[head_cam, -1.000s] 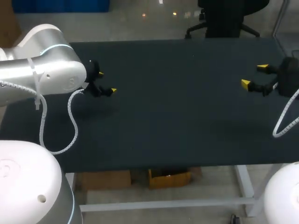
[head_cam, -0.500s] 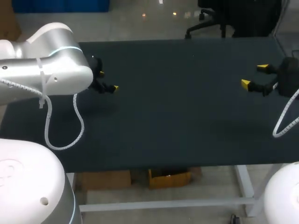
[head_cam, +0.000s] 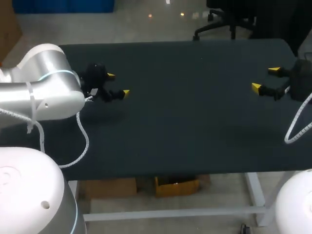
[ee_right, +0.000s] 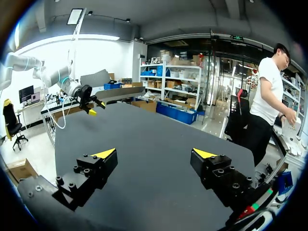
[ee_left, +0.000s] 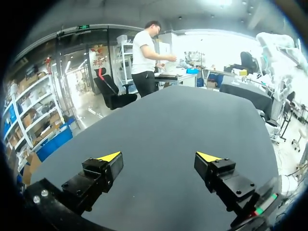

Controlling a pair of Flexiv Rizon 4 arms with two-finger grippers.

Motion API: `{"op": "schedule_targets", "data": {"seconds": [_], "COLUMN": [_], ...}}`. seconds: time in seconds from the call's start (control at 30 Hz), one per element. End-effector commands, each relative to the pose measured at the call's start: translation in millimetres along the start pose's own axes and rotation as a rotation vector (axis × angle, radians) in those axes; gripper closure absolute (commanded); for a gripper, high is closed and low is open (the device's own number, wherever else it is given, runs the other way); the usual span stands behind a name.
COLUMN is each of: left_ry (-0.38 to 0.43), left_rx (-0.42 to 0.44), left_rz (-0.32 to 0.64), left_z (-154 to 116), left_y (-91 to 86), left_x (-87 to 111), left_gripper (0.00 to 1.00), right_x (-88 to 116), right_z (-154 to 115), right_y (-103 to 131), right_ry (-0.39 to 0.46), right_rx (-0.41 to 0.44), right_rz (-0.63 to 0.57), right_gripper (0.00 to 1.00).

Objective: Assemble the packaging by folding the flat box into shape, placing the metal phone stand inside, and closing the box properly

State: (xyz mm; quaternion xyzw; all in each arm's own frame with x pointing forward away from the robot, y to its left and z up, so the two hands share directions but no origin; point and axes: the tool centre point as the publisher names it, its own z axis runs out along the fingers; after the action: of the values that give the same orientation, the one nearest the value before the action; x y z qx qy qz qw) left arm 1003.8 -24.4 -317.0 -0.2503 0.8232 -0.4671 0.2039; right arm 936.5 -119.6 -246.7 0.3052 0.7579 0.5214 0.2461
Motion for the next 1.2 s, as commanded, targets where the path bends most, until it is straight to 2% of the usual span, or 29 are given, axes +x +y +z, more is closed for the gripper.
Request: {"op": "schedule_targets", "data": {"seconds": [0.03,0.07,0.1,0.23,0.37,0.53,0.57,0.73,0.83,0.93,1.0,1.03,1.1,1.2], "left_ry": [-0.204,-0.21,-0.206,-0.232,-0.243,-0.259,-0.277,-0.295,-0.301,-0.313,-0.31,-0.307,-0.299,-0.297], "left_rx": [0.209,0.229,0.24,0.272,0.285,0.314,0.315,0.319,0.317,0.32,0.326,0.327,0.323,0.316], "left_rz": [0.063,0.105,0.089,0.192,0.21,0.335,0.407,0.518,0.52,0.47,0.367,0.369,0.292,0.285], "left_z": [-12.1,-13.1,-14.3,-15.0,-14.5,-15.9,-16.3,-16.8,-16.3,-17.2,-17.6,-17.7,-18.0,-18.5], "left_y": [6.8,5.3,3.5,-3.1,-11.3,-23.5,-26.2,-33.2,-38.4,-44.1,-49.2,-50.6,-55.6,-60.5], "left_x": [11.5,12.7,13.3,13.3,9.6,9.1,9.1,9.1,6.0,1.3,-2.6,-3.6,-6.0,-7.7], "left_gripper": [0.0,0.0,0.0,0.0,0.0,0.0,0.0,0.0,0.0,0.0,0.0,0.0,0.0,0.0], "right_x": [0.1,0.1,0.1,0.1,0.1,0.1,0.1,0.1,0.1,0.1,0.1,0.1,0.1,0.1], "right_z": [-1.1,-1.1,-1.1,-1.1,-1.1,-1.1,-1.1,-1.1,-1.1,-1.1,-1.1,-1.1,-1.1,-1.1], "right_y": [0.0,0.0,0.0,0.0,0.0,0.0,0.0,0.0,0.0,0.0,0.0,0.0,0.0,0.0], "right_ry": [0.001,0.001,0.001,0.001,0.001,0.001,0.001,0.001,0.001,0.001,0.001,0.001,0.001,0.001], "right_rx": [-0.002,-0.002,-0.002,-0.002,-0.002,-0.002,-0.002,-0.002,-0.002,-0.002,-0.002,-0.002,-0.002,-0.002], "right_rz": [0.0,0.0,0.0,0.0,0.0,0.0,0.0,0.0,0.0,0.0,0.0,0.0,0.0,0.0], "right_gripper": [0.0,0.0,0.0,0.0,0.0,0.0,0.0,0.0,0.0,0.0,0.0,0.0,0.0,0.0]}}
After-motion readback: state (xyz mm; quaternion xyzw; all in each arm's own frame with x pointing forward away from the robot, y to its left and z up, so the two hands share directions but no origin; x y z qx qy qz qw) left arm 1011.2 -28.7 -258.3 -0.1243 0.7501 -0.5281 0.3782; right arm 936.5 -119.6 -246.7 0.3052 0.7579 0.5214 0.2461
